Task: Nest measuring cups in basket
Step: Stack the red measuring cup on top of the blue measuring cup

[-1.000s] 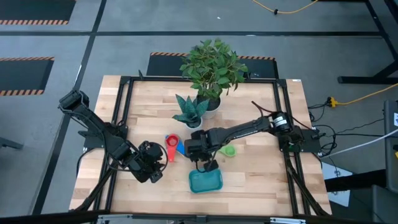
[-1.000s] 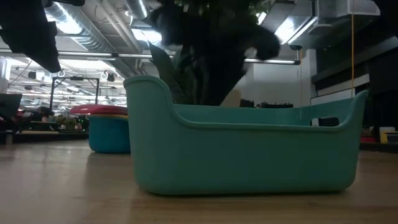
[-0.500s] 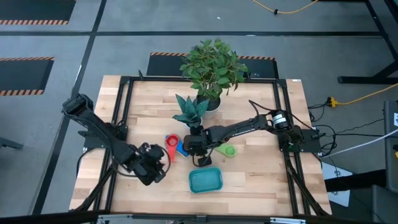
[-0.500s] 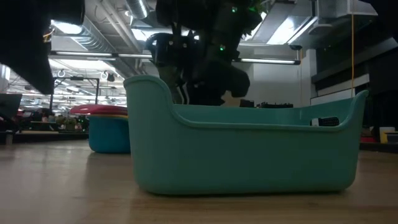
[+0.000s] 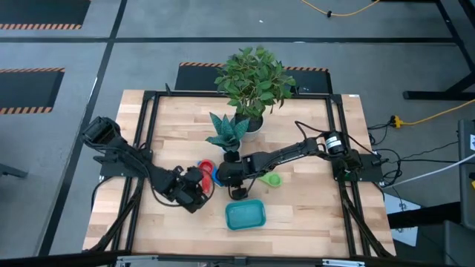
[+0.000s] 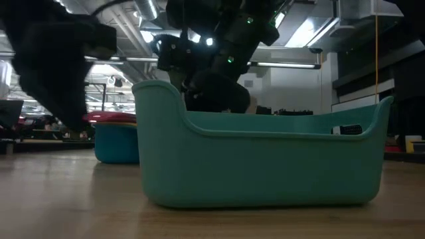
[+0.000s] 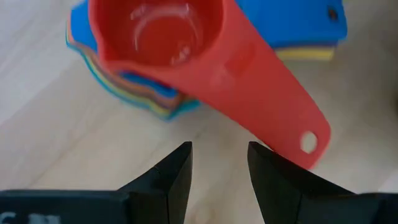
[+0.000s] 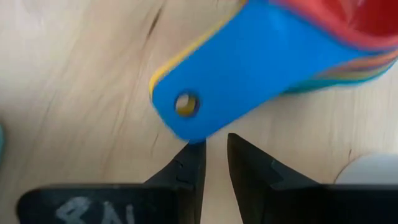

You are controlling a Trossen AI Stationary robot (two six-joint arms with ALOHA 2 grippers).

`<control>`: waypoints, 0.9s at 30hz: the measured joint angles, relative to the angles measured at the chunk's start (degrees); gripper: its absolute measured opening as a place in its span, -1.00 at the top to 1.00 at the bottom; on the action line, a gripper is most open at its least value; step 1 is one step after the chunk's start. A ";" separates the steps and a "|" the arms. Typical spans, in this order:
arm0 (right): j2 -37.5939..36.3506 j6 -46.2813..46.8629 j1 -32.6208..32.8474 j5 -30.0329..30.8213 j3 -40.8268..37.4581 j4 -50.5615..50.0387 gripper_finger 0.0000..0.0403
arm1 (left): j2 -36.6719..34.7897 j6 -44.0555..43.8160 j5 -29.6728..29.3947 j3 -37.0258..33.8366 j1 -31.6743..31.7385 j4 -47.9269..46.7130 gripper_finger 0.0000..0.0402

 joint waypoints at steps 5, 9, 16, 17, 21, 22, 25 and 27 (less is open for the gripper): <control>0.00 0.00 0.59 -0.93 0.00 4.05 0.65 | 0.00 -0.02 1.85 0.00 3.17 3.84 0.26; 0.00 -0.07 1.40 -4.76 0.00 6.90 0.65 | 0.00 0.05 4.95 0.00 5.06 6.99 0.26; 0.00 -0.09 1.96 -5.06 0.00 7.44 0.65 | 0.00 0.15 8.06 0.02 5.44 7.33 0.26; 0.00 -0.07 1.96 -5.06 0.00 7.36 0.65 | 0.00 0.13 8.35 0.02 5.44 7.33 0.26; 0.00 -0.02 1.92 -5.03 0.04 7.21 0.65 | 0.00 0.16 9.99 0.02 5.38 7.25 0.26; 0.00 -0.02 1.92 -5.03 0.41 6.28 0.65 | 0.00 0.16 10.19 0.02 5.38 7.24 0.26; 0.00 0.00 1.94 -5.03 2.42 2.58 0.65 | -0.02 0.18 10.40 0.02 4.97 7.20 0.26; 0.00 -0.02 1.98 -5.08 4.03 -0.54 0.65 | -0.02 0.18 10.47 0.02 4.70 7.20 0.26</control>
